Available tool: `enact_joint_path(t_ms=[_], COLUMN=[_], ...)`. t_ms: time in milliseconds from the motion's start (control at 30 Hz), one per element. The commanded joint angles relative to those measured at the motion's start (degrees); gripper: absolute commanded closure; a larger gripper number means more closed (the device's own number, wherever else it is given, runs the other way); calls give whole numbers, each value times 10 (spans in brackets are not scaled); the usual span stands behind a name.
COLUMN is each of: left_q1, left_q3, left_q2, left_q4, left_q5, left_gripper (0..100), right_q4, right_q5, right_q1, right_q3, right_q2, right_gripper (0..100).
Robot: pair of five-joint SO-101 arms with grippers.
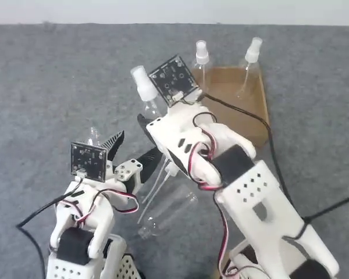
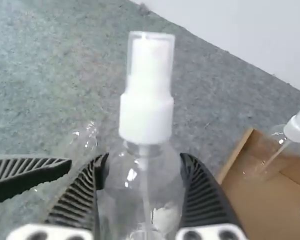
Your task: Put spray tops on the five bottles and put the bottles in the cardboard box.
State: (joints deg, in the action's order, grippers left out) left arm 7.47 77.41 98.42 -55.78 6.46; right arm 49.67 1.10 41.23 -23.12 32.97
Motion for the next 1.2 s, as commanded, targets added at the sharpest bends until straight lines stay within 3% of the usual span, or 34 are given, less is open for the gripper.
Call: enact_joint_path(t_ms=[0, 233, 533, 767, 933, 1167], left_q1=[1, 2, -3, -3, -4, -62], left_q3=[2, 5, 5, 5, 19, 24], left_q2=[1, 1, 1, 1, 1, 1], left_q4=[18, 18, 18, 19, 48, 55], left_q5=[-4, -5, -5, -6, -6, -3], left_gripper=[695, 695, 697, 823, 995, 989], right_q4=[20, 33, -6, -124, -209, -315], right_q5=[5, 6, 50, 51, 47, 46], right_q1=[3, -8, -177, -224, -230, -229], right_q3=[41, 40, 25, -63, -92, -93], right_q2=[51, 57, 50, 49, -4, -123], right_gripper=[993, 993, 993, 993, 993, 993])
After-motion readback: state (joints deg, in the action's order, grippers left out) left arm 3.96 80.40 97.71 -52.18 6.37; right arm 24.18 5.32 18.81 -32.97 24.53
